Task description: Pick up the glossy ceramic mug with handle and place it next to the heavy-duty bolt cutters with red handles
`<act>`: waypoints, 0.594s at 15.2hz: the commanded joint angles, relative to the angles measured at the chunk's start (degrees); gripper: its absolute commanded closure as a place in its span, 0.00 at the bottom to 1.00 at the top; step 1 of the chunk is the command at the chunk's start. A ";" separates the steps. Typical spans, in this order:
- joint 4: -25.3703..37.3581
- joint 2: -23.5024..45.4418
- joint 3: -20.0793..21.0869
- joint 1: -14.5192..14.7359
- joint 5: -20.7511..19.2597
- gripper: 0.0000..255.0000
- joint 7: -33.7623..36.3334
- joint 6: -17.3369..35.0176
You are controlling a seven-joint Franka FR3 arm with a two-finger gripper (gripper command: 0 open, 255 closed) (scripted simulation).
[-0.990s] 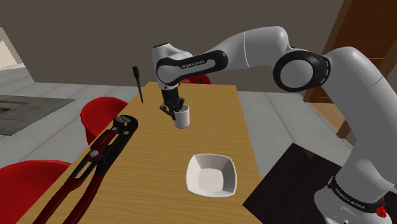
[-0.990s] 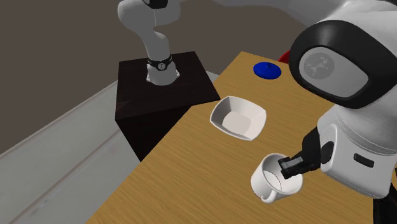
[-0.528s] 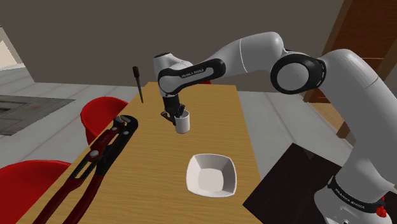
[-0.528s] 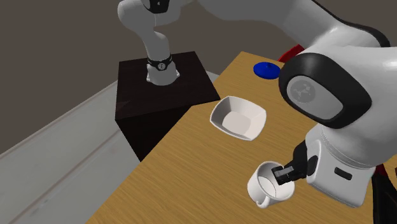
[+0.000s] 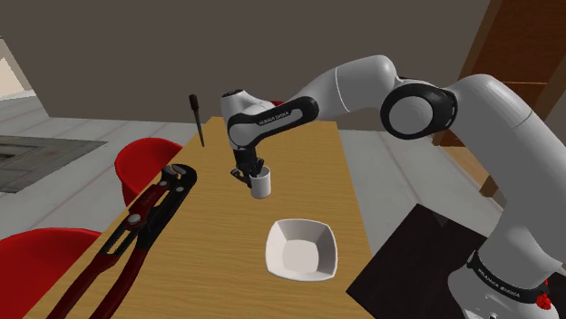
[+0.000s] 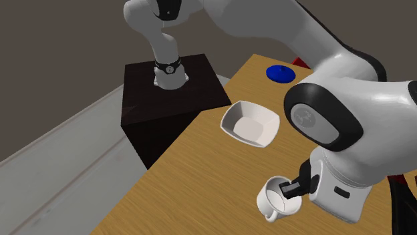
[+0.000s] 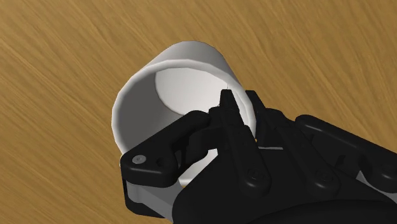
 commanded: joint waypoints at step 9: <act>-0.45 1.46 -0.17 0.03 -0.20 1.00 0.11 1.94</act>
